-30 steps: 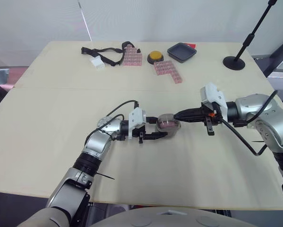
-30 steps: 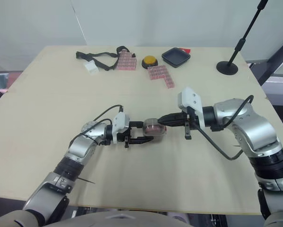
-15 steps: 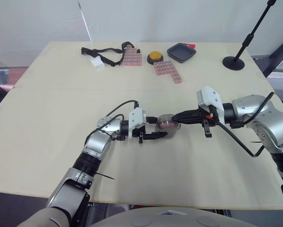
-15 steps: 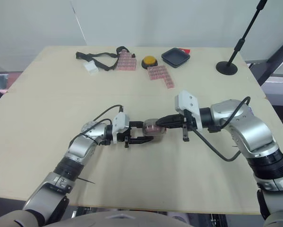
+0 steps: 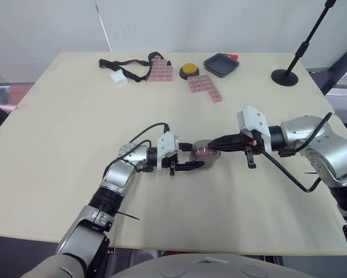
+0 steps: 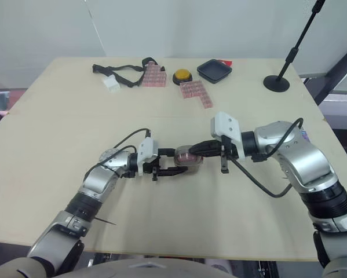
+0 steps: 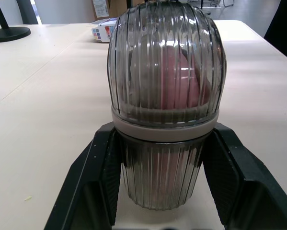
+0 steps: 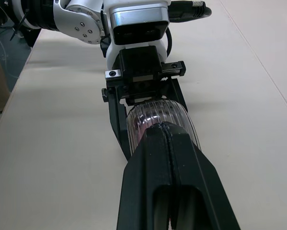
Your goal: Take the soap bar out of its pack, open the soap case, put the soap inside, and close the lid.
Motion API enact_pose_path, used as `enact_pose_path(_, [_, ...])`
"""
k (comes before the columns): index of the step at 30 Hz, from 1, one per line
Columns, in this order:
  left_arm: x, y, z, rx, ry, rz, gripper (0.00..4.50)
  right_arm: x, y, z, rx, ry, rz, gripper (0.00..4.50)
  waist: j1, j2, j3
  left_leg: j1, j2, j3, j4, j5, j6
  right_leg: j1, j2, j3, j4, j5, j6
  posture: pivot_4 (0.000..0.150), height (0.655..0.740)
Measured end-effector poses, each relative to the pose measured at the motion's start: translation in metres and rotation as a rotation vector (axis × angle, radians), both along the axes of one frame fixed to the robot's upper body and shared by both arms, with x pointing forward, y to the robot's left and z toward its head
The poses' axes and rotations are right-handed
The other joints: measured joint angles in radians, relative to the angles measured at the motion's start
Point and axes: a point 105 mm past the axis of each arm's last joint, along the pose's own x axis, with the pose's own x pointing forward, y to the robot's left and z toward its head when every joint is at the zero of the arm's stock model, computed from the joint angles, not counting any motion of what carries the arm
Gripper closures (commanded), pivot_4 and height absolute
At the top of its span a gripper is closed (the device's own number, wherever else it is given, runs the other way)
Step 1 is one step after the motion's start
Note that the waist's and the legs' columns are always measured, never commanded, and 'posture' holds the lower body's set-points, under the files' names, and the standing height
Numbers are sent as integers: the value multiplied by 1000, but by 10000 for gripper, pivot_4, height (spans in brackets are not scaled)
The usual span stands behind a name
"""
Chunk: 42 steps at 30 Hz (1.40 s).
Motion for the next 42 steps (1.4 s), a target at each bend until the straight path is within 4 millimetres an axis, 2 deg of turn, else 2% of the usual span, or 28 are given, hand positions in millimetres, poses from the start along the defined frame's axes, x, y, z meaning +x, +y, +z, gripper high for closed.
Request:
enact_pose_path(5, [0,0,0,0,1,1,25748,1,0,0,25,-4,-11,44744,0,0,0,0,0,0,0,0,0,0,0,0,0,0,0,1500,7400])
enact_pose_path(11, [0,0,0,0,0,-4,25748,7,-7,3,70,24,-74,27121,2,0,0,1,0,0,0,0,0,0,0,0,0,0,0,1500,7400])
enact_pose_path(15, [-1,0,0,1,-4,-14,25748,13,-22,6,92,29,-140,13879,3,0,0,-1,0,0,0,0,0,-1,0,-1,0,0,0,1500,7400])
enact_pose_path(19, [-2,1,1,6,-10,-22,25748,10,-42,4,105,50,-198,195,6,0,0,-1,0,-1,0,0,0,-1,0,-1,-1,0,0,1500,7400])
enact_pose_path(26, [-2,3,1,16,-11,-33,25748,-6,-59,-7,72,25,-142,195,3,0,0,-1,0,-1,0,0,0,-1,0,-1,-3,0,0,1500,7400])
enact_pose_path(31, [1,6,2,17,103,-29,25748,-11,-60,-12,36,-67,-95,195,0,0,0,-1,0,-1,0,0,0,-1,0,-1,-2,0,0,1500,7400])
enact_pose_path(38, [6,16,10,60,642,14,25748,-8,-60,-14,2,-195,-114,195,1,0,0,-2,-1,0,0,0,0,-5,0,-1,-1,0,0,1500,7400])
enact_pose_path(42, [-1,21,6,153,897,49,25748,-5,-62,-20,-5,-213,-160,195,1,0,1,-2,-1,0,0,0,0,-5,0,0,-2,0,0,1500,7400])
